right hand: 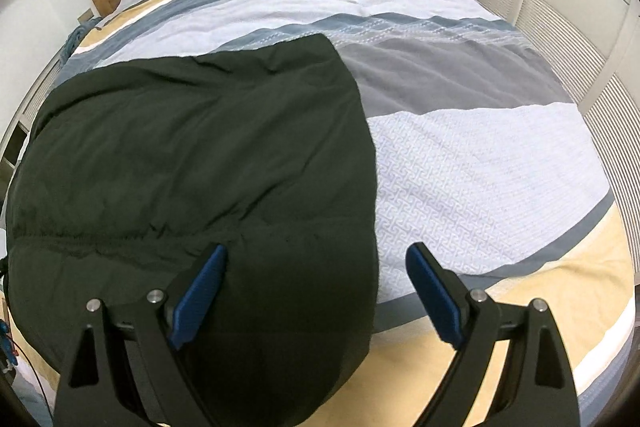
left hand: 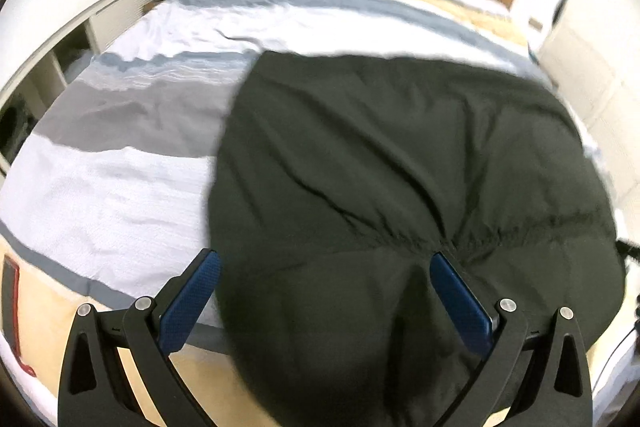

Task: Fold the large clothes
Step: 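Grasp the folded edge of the black jacket with both tools, then lift the jacket edge with both tools and fold it over the bundle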

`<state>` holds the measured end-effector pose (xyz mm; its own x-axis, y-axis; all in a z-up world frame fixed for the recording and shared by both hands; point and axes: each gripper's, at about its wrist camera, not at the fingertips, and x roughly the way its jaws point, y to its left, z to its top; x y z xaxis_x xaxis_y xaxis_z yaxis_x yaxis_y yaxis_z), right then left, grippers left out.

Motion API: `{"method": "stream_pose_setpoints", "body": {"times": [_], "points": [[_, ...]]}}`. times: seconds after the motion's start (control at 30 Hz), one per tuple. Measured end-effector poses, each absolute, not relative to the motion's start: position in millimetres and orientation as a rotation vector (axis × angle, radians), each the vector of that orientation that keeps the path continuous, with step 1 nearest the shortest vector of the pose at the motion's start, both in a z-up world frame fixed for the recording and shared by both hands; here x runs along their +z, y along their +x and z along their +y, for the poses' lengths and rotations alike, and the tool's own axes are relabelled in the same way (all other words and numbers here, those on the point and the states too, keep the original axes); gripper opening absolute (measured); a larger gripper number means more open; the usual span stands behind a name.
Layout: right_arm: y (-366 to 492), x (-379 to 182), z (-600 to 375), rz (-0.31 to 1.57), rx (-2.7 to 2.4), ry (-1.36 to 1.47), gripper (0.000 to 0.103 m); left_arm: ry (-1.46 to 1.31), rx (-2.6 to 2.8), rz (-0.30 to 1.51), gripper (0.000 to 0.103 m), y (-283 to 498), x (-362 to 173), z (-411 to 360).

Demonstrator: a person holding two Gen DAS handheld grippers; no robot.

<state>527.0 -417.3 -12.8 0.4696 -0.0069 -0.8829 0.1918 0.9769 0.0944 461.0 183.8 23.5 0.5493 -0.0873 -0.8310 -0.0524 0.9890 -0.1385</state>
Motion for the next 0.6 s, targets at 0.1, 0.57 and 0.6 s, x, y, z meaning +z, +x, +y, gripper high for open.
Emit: {"method": "stream_pose_setpoints", "body": {"times": [0.1,0.57,0.6], "points": [[528,-9,-427,1.067,-0.116,0.208,0.091,-0.303,-0.077,0.948,0.102,455,35,223],[545,-28,-467,1.13,0.032,0.418,0.091,-0.645,-0.356,1.144,0.102,498,-45,271],[548,-32,-468,1.136,0.042,0.434,0.091,-0.668,-0.376,1.159,0.102,502,-52,268]]}}
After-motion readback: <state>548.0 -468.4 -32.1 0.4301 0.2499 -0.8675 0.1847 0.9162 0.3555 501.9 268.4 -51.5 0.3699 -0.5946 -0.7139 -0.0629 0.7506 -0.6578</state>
